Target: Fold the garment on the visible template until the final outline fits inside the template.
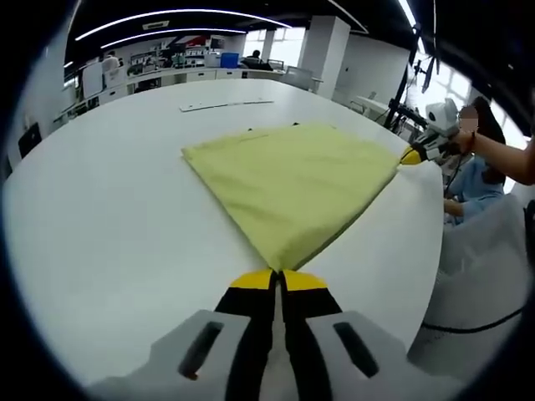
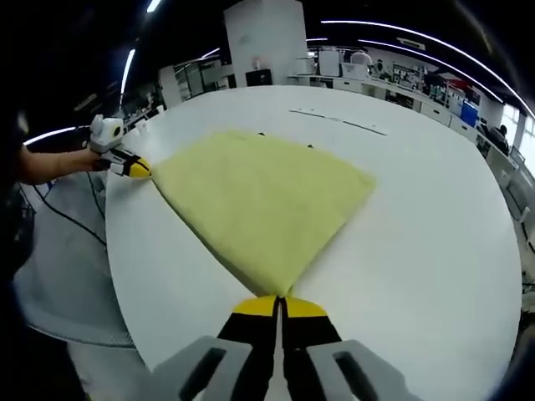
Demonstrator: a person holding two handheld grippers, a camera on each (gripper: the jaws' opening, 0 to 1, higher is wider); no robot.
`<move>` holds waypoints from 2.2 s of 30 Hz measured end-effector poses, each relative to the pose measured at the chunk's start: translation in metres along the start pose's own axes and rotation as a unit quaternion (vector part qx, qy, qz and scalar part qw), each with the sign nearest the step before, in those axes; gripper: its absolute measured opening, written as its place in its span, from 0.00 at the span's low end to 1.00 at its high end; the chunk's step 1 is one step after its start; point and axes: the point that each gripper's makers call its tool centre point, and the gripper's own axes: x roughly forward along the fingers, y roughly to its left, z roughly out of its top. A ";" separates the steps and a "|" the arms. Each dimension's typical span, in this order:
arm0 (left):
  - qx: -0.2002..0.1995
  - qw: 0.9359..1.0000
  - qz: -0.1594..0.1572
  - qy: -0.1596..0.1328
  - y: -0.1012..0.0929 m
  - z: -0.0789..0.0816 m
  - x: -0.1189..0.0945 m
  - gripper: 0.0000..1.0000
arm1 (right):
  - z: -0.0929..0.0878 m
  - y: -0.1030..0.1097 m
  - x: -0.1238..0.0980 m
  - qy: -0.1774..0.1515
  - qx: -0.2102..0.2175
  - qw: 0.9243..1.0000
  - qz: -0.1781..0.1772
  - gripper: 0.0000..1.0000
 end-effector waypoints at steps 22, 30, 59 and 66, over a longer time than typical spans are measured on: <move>-0.027 0.998 0.022 -0.060 -0.010 0.036 -0.018 0.73 | 0.035 0.004 -0.019 -0.064 0.079 0.995 -0.025 0.84; -0.073 0.994 0.035 -0.078 -0.011 0.050 -0.038 0.86 | 0.057 0.019 -0.042 -0.090 0.114 0.989 -0.018 0.93; -0.113 0.982 0.100 -0.116 -0.015 0.063 -0.076 0.99 | 0.066 0.048 -0.061 -0.079 0.076 0.992 -0.063 1.00; -0.106 0.983 0.114 -0.099 -0.016 0.055 -0.080 0.98 | 0.056 0.046 -0.066 -0.081 0.082 0.990 -0.075 0.99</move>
